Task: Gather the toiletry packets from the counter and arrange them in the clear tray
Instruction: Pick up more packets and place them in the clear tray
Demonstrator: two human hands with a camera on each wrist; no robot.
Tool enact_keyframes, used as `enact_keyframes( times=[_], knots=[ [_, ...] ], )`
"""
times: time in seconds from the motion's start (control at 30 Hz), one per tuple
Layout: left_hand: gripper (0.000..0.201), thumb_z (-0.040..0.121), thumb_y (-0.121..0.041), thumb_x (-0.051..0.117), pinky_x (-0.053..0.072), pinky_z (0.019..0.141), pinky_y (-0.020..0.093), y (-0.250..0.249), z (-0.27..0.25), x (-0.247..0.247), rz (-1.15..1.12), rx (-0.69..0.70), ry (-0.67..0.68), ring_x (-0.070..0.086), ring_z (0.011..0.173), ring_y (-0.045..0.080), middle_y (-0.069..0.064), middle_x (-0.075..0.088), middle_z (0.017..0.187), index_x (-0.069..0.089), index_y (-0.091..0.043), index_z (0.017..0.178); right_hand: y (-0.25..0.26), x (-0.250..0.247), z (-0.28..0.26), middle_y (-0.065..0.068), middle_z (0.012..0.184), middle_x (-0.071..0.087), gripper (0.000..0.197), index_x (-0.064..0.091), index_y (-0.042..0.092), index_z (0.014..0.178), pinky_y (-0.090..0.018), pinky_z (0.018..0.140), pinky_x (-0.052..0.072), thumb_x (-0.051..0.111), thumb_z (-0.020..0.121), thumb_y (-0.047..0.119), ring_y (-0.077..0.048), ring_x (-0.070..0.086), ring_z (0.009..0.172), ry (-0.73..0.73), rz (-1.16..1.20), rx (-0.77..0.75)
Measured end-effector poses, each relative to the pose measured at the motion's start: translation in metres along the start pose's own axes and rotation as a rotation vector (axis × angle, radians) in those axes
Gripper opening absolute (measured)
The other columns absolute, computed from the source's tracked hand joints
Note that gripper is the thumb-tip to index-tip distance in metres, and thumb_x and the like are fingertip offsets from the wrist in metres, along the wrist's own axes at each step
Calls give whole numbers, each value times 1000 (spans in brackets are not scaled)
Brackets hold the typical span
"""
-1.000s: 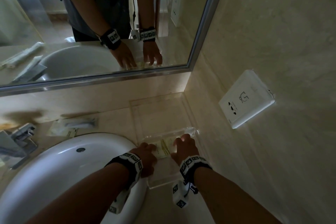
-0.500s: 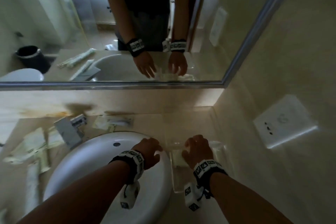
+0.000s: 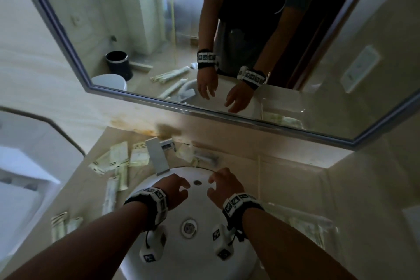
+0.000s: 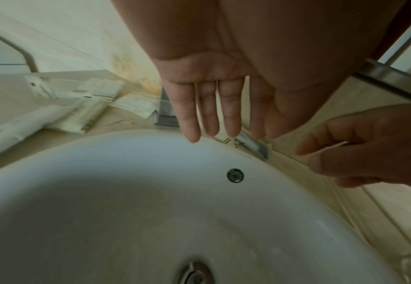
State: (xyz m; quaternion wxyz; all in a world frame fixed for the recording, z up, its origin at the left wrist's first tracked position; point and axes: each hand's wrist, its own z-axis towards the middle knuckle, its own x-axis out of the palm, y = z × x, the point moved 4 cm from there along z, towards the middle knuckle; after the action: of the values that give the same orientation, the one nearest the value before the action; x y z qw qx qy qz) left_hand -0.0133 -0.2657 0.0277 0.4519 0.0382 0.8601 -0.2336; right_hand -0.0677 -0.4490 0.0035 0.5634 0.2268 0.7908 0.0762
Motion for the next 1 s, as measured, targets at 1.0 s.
enact_keyframes(
  times=[1.0],
  knots=[
    [53, 92, -35, 52, 39, 110, 37, 145, 43, -10, -113, -180, -83, 44, 134, 22, 2, 42, 148, 43, -28, 144, 83, 73, 146, -13, 155, 19, 58, 29, 47, 141, -55, 107, 36, 18, 86, 61, -39, 22, 140, 157, -285, 47]
  ],
)
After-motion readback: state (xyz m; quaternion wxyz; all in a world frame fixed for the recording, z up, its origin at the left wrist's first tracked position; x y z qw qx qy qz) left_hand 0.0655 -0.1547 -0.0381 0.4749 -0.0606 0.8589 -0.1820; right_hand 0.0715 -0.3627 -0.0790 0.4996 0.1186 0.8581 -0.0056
